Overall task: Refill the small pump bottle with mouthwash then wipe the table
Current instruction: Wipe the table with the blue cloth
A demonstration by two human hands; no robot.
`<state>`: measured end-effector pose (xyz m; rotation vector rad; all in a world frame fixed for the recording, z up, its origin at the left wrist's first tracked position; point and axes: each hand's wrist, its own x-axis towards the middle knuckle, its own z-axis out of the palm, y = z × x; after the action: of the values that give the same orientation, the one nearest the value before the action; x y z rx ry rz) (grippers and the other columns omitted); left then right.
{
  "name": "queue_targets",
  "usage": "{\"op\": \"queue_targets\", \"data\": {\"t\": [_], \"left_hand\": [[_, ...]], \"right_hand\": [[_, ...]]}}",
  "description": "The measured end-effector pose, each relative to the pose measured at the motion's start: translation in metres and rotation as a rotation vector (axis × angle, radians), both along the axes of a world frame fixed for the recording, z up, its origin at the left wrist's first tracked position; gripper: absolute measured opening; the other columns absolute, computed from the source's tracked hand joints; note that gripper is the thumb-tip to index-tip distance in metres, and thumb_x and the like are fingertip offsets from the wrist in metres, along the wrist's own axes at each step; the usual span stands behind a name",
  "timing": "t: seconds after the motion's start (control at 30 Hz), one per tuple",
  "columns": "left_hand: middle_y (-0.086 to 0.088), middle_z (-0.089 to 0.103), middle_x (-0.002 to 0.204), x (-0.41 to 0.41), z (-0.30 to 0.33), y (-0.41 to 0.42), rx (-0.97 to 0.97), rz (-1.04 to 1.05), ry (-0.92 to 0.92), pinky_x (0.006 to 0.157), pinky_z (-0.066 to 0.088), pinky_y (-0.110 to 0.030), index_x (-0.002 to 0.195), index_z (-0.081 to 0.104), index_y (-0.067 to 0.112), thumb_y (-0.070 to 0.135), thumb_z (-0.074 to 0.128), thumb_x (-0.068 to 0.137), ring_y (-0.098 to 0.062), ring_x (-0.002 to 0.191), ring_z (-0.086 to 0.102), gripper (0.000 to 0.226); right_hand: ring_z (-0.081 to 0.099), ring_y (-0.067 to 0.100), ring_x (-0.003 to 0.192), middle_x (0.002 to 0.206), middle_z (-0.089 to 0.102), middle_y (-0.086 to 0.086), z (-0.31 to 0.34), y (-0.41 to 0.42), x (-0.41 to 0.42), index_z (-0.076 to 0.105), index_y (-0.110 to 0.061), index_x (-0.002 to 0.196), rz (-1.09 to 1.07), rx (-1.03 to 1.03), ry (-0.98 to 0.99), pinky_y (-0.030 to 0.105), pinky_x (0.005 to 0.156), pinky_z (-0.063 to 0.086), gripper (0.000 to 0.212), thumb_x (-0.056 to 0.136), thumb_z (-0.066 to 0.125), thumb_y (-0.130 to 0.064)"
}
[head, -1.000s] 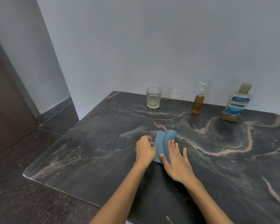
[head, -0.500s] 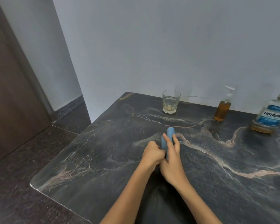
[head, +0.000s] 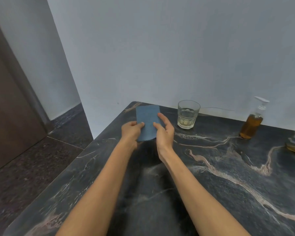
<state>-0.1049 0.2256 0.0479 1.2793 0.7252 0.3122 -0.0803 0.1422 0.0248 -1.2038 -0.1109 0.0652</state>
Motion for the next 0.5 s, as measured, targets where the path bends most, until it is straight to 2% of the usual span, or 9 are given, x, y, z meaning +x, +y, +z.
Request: {"op": "queue_targets", "data": {"t": [0.07, 0.1, 0.2, 0.27, 0.37, 0.4, 0.5], "left_hand": [[-0.012, 0.063, 0.101, 0.023, -0.005, 0.019, 0.177, 0.015, 0.001, 0.074, 0.054, -0.04, 0.097, 0.059, 0.007, 0.009, 0.062, 0.088, -0.026, 0.088, 0.06, 0.009], [-0.014, 0.064, 0.107, 0.034, -0.009, 0.027, 0.261, 0.006, 0.009, 0.083, 0.053, -0.043, 0.1, 0.061, 0.004, 0.01, 0.063, 0.088, -0.028, 0.094, 0.061, 0.013], [-0.014, 0.062, 0.113, 0.062, -0.024, 0.04, 0.485, -0.029, 0.017, 0.093, 0.049, -0.042, 0.109, 0.06, 0.004, 0.013, 0.066, 0.085, -0.029, 0.103, 0.06, 0.026], [-0.012, 0.061, 0.113, 0.078, -0.034, 0.045, 0.564, -0.026, 0.001, 0.092, 0.048, -0.041, 0.114, 0.057, 0.009, 0.012, 0.068, 0.083, -0.027, 0.102, 0.059, 0.032], [-0.012, 0.063, 0.109, 0.098, -0.046, 0.049, 0.642, -0.018, -0.016, 0.09, 0.049, -0.04, 0.113, 0.058, 0.011, 0.011, 0.069, 0.082, -0.025, 0.099, 0.061, 0.032], [-0.012, 0.064, 0.108, 0.103, -0.049, 0.051, 0.674, -0.012, -0.021, 0.089, 0.048, -0.038, 0.112, 0.059, 0.012, 0.012, 0.069, 0.082, -0.024, 0.097, 0.061, 0.032], [-0.011, 0.065, 0.108, 0.114, -0.058, 0.057, 0.804, -0.029, -0.022, 0.084, 0.044, -0.029, 0.114, 0.061, 0.011, 0.012, 0.068, 0.083, -0.02, 0.095, 0.059, 0.032]], "right_hand": [[0.056, 0.008, 0.094, 0.124, 0.055, 0.004, -0.007, 0.008, 0.025, 0.058, -0.016, 0.117, -0.032, -0.077, 0.006, 0.008, 0.062, 0.049, 0.033, 0.089, 0.05, 0.0], [0.055, 0.006, 0.091, 0.122, 0.055, 0.003, -0.011, 0.012, 0.039, 0.058, -0.016, 0.117, -0.047, -0.138, 0.002, 0.006, 0.057, 0.046, 0.033, 0.089, 0.049, 0.0], [0.053, 0.002, 0.085, 0.124, 0.054, 0.003, -0.02, 0.017, 0.073, 0.056, -0.013, 0.122, -0.061, -0.33, -0.019, 0.004, 0.054, 0.043, 0.036, 0.09, 0.046, 0.0], [0.054, 0.001, 0.084, 0.126, 0.054, 0.004, -0.023, 0.021, 0.09, 0.054, -0.011, 0.124, -0.061, -0.444, -0.033, 0.004, 0.059, 0.042, 0.037, 0.09, 0.046, -0.001], [0.053, 0.018, 0.112, 0.131, 0.052, 0.009, -0.026, 0.028, 0.108, 0.05, -0.006, 0.128, -0.038, -0.613, -0.075, 0.015, 0.082, 0.039, 0.04, 0.09, 0.043, 0.0], [0.051, 0.021, 0.115, 0.13, 0.052, 0.011, -0.027, 0.03, 0.111, 0.051, -0.003, 0.127, -0.021, -0.674, -0.108, 0.019, 0.086, 0.038, 0.038, 0.09, 0.043, 0.0], [0.05, 0.023, 0.101, 0.113, 0.05, 0.012, -0.032, 0.034, 0.12, 0.054, -0.003, 0.104, 0.021, -0.912, -0.284, 0.025, 0.08, 0.036, 0.019, 0.089, 0.043, -0.002]]}}
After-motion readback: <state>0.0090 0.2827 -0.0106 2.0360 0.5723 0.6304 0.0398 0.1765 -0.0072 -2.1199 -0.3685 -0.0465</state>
